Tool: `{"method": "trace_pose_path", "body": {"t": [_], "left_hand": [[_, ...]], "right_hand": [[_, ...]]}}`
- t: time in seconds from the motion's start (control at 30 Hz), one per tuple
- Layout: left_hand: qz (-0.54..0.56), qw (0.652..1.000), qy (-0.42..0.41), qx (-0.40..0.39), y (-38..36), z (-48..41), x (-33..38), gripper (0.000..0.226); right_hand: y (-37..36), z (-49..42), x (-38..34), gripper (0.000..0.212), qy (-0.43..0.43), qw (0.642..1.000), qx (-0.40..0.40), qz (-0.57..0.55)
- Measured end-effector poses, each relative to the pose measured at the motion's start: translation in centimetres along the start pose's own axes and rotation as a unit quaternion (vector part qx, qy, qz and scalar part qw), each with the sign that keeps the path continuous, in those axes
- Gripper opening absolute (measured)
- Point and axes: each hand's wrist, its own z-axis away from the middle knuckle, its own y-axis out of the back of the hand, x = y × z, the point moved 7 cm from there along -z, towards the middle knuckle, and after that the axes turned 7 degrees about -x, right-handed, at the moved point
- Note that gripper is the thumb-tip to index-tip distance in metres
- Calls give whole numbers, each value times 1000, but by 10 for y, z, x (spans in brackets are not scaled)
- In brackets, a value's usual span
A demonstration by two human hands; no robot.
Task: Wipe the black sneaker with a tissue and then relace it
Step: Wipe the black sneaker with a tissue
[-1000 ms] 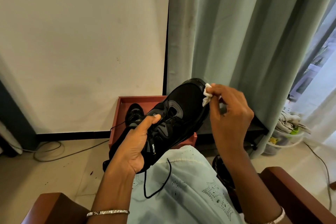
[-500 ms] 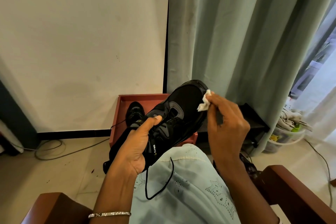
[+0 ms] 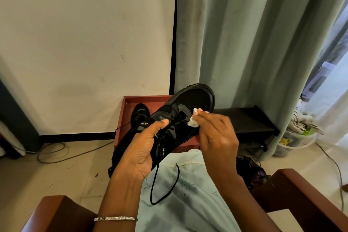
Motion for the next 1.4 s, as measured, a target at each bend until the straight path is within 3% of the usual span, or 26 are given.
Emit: {"method": "trace_pose_path", "body": {"t": [0.23, 0.43, 0.57, 0.73, 0.97, 1.07, 1.2, 1.4], "left_hand": [[8, 1000, -8, -10, -8, 2, -3, 22], [16, 1000, -15, -12, -7, 0, -2, 29], [21, 999, -21, -17, -12, 3, -1, 30], [33, 998, -25, -51, -16, 1, 1, 54], [-31, 998, -25, 46, 2, -4, -3, 71], [-40, 997, -25, 53, 2, -5, -4, 57], [-50, 998, -27, 36, -6, -3, -6, 49], [-35, 997, -54, 45, -20, 6, -8, 30]], "right_hand": [[17, -24, 17, 18, -60, 996, 66, 8], [-3, 9, -11, 28, -44, 998, -1, -46], [-1, -7, 0, 30, -66, 998, -15, -16], [7, -25, 15, 36, -113, 993, -41, 9], [-4, -5, -7, 21, -37, 996, -85, 4], [4, -21, 10, 17, -34, 998, -55, 25], [20, -35, 29, 13, -95, 995, 34, -2], [10, -11, -5, 9, -43, 999, 23, 11]]}}
